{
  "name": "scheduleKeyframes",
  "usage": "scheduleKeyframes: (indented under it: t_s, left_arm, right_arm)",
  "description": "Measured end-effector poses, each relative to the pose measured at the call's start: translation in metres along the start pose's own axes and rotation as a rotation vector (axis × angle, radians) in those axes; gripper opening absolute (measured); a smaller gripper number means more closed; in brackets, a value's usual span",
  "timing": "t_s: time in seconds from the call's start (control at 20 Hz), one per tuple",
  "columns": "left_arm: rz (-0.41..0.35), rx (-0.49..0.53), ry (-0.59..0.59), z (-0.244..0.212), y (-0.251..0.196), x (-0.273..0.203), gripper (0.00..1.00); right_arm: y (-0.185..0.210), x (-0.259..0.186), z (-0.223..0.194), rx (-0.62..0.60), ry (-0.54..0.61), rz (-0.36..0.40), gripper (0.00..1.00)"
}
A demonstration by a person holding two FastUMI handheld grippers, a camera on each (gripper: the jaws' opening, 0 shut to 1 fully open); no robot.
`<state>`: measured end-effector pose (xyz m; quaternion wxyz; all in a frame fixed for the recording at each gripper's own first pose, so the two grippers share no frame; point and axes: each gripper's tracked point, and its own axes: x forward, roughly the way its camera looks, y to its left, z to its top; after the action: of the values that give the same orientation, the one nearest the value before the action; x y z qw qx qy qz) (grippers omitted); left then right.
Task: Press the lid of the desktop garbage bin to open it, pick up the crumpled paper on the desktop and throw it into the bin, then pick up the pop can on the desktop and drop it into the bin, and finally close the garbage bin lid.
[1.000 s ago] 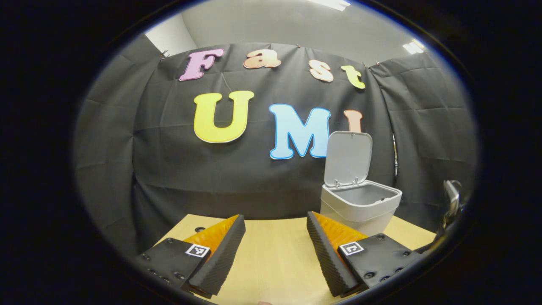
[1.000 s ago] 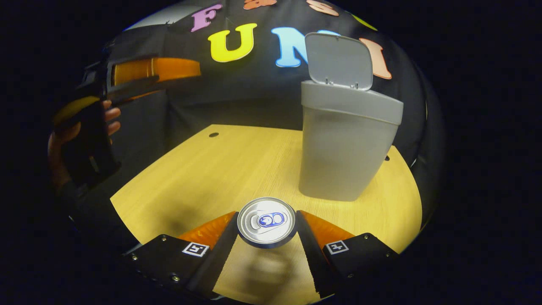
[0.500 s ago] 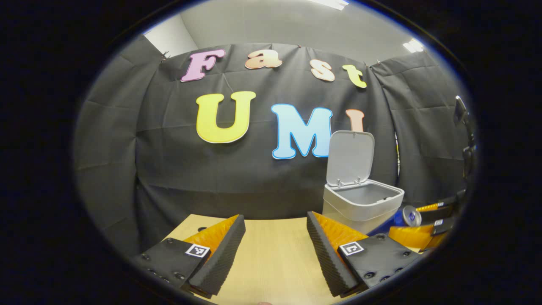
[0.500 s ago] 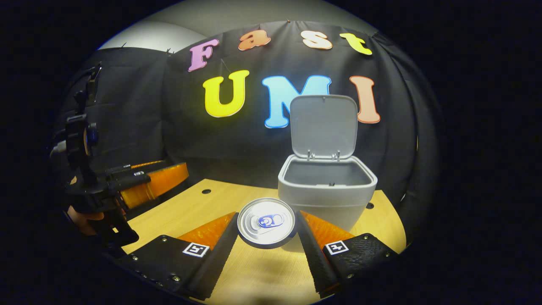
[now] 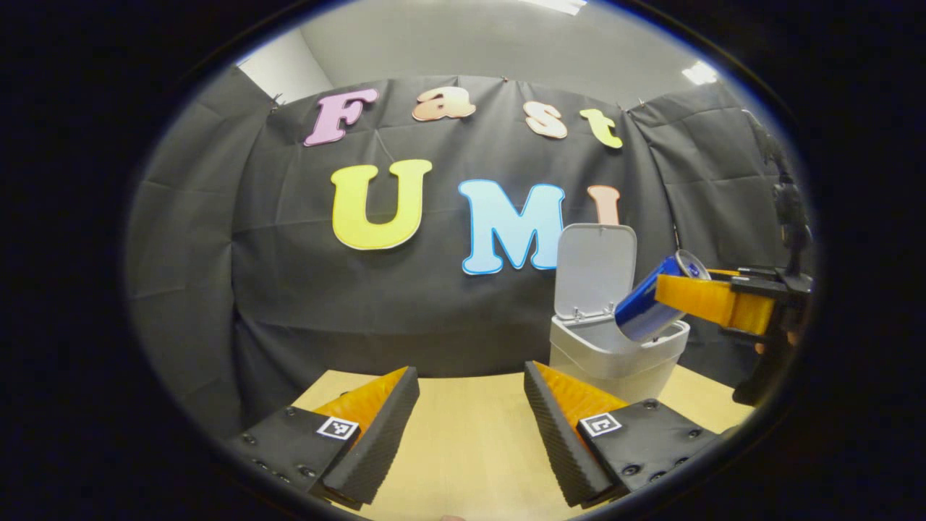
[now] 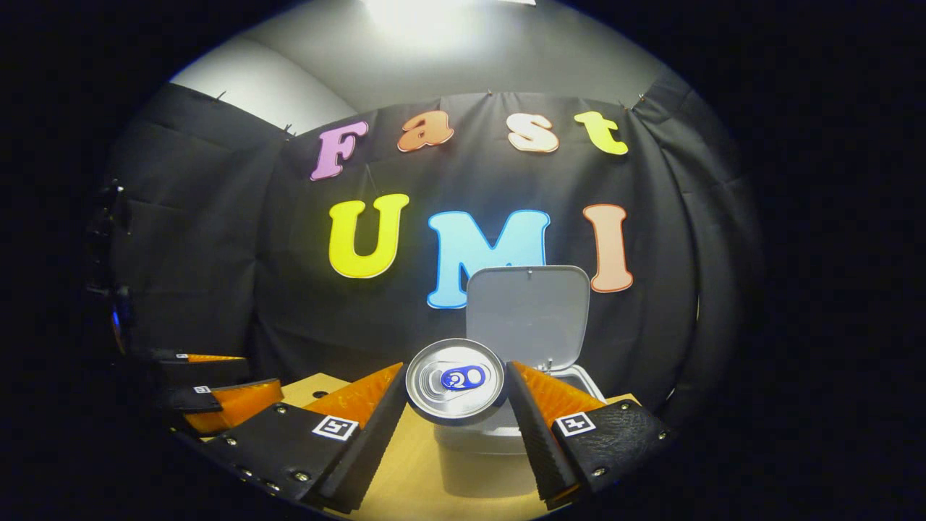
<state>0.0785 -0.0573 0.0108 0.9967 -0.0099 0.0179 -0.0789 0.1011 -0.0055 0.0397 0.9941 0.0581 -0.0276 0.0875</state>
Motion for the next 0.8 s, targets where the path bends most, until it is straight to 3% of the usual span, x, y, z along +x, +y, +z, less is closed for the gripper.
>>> scheduleKeyframes:
  t_s: [0.4,0.45,0.5,0.8]
  left_arm:
    - [0.028,-0.001,0.011,-0.005,0.009,-0.004,1.00]
    - [0.032,-0.003,0.011,-0.006,0.010,-0.004,0.95]
    - [0.037,-0.002,0.012,-0.005,0.012,-0.005,1.00]
    - [0.040,-0.006,0.011,-0.005,0.012,-0.004,1.00]
  right_arm:
    - [-0.013,0.039,-0.020,-0.005,0.066,-0.032,0.86]
    - [-0.014,0.040,-0.020,-0.008,0.065,-0.039,0.86]
    - [-0.014,0.042,-0.019,-0.011,0.060,-0.041,0.88]
    - [-0.023,0.041,-0.004,0.001,0.028,-0.063,0.90]
